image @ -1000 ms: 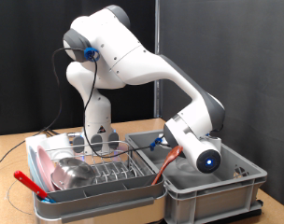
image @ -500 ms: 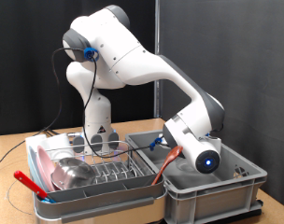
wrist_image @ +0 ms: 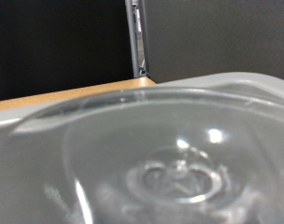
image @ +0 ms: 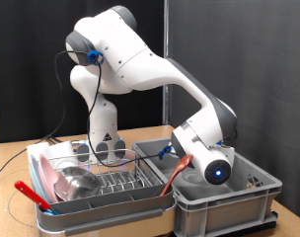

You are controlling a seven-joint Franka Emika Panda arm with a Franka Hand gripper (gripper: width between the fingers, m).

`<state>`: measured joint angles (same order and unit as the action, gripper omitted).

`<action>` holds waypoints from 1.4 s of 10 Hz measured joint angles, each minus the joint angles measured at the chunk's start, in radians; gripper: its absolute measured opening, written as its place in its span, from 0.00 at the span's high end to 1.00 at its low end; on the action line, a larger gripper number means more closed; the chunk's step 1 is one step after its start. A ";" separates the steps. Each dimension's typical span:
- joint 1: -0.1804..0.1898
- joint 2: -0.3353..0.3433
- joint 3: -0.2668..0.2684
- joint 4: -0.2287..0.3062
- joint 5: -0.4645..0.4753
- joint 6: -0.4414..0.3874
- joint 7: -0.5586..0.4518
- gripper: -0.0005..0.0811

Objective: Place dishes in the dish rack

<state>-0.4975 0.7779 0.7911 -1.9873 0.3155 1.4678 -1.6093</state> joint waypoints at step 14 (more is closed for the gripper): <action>-0.063 -0.121 0.141 0.123 0.103 -0.201 0.046 0.87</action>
<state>-0.5609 0.6571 0.9317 -1.8647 0.4188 1.2663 -1.5637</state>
